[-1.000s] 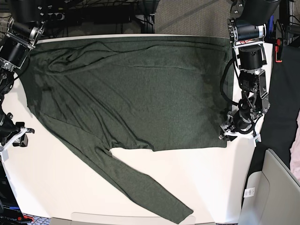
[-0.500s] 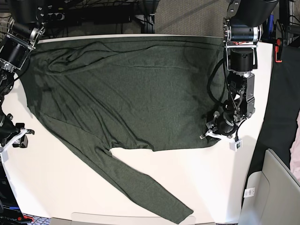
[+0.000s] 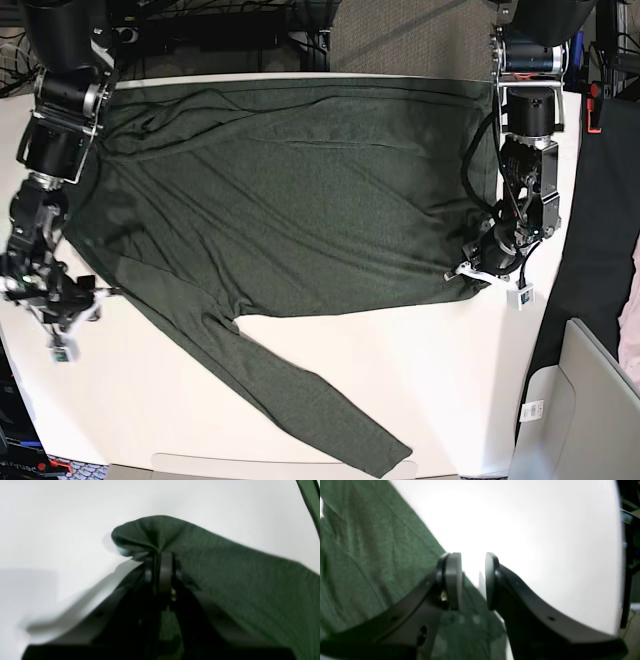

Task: Fold the T-shirt properly
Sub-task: 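Move both grippers along the shirt sides to grasp the body edges, then fold the grasped body edges over toward the shoulder edge with both grippers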

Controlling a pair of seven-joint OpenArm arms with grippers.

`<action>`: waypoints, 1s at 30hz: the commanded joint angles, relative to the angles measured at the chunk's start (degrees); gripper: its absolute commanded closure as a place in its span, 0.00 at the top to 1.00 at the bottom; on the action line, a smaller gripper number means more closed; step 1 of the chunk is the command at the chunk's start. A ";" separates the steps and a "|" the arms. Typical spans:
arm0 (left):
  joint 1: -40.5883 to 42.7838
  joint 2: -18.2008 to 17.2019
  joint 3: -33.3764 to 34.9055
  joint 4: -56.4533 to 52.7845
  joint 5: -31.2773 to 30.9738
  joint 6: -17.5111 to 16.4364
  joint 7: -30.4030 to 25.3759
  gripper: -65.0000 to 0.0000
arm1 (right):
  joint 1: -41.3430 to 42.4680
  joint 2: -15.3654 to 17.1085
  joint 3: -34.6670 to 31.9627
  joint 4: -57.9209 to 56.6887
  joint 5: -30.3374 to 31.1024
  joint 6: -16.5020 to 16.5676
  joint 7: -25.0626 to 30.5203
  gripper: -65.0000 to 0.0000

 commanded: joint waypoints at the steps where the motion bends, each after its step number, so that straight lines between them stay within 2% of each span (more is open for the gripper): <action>1: -1.46 -0.65 -0.06 1.56 -0.23 -0.14 -0.31 0.00 | 3.14 0.21 -1.13 -0.32 -1.94 -0.09 1.75 0.26; 6: 0.83 -0.65 -0.06 5.60 -0.23 -0.14 -0.22 0.00 | 7.80 -3.39 -4.82 -9.46 -11.62 -0.09 6.85 0.26; 8: 1.88 -0.65 -0.06 6.39 -0.23 -0.14 -0.22 0.00 | 9.56 -4.01 -4.91 -14.12 -14.25 -0.09 10.19 0.32; 11: 2.23 -0.65 -0.15 6.30 -0.32 -0.14 -0.22 0.00 | 11.40 -4.27 -4.91 -19.66 -15.92 -0.18 13.27 0.47; 13: 2.23 -0.65 -0.15 6.22 -0.32 -0.14 -0.22 0.00 | 11.67 -4.27 -4.91 -21.51 -16.01 -0.18 14.32 0.50; 26: 2.23 -0.65 -0.15 6.30 -0.32 -0.14 -0.22 0.00 | 8.68 -4.36 -4.64 -26.43 -15.22 -0.09 15.29 0.50; 30: 2.32 -0.65 -0.15 6.30 -0.32 -0.14 -0.22 0.00 | 6.83 -4.19 -4.64 -26.25 -8.98 0.35 13.00 0.33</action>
